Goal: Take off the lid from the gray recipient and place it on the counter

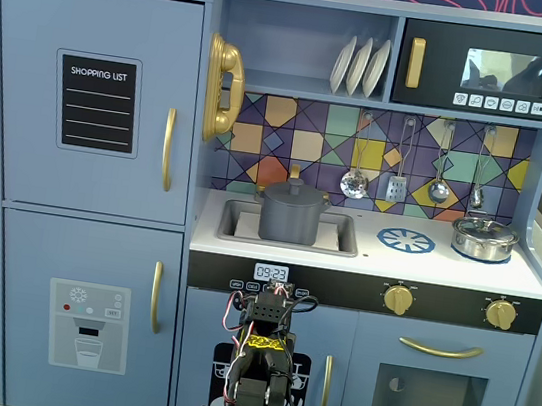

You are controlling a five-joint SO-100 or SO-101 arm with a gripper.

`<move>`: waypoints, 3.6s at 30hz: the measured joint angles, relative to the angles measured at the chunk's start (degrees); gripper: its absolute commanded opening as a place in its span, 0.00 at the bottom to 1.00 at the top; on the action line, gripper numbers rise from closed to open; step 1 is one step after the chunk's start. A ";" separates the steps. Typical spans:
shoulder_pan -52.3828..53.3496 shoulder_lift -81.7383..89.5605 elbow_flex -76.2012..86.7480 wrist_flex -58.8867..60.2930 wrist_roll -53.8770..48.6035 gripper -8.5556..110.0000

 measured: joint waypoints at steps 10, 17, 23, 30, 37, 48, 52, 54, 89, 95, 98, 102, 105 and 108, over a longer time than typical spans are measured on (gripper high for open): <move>1.41 0.00 0.00 0.00 0.00 0.07; 1.49 -0.18 -3.52 0.09 2.20 0.07; 1.76 -7.29 -24.43 -1.58 0.35 0.07; 3.16 -16.87 -43.86 -22.50 -3.43 0.15; 3.16 -28.74 -50.19 -50.71 -4.04 0.24; 3.16 -39.46 -52.38 -62.14 -4.39 0.25; 3.16 -43.07 -53.17 -64.16 -4.39 0.24; 3.16 -44.91 -53.88 -64.86 -4.39 0.24; 0.53 -63.54 -67.68 -67.85 -10.99 0.07; 4.57 -62.75 -71.19 -67.06 -10.72 0.07; 8.70 -61.17 -71.46 -65.83 -9.40 0.07; 16.00 -59.85 -71.46 -65.57 -6.94 0.07; 21.45 -59.85 -71.10 -65.48 -5.80 0.07; 24.96 -59.77 -67.68 -67.24 -5.01 0.07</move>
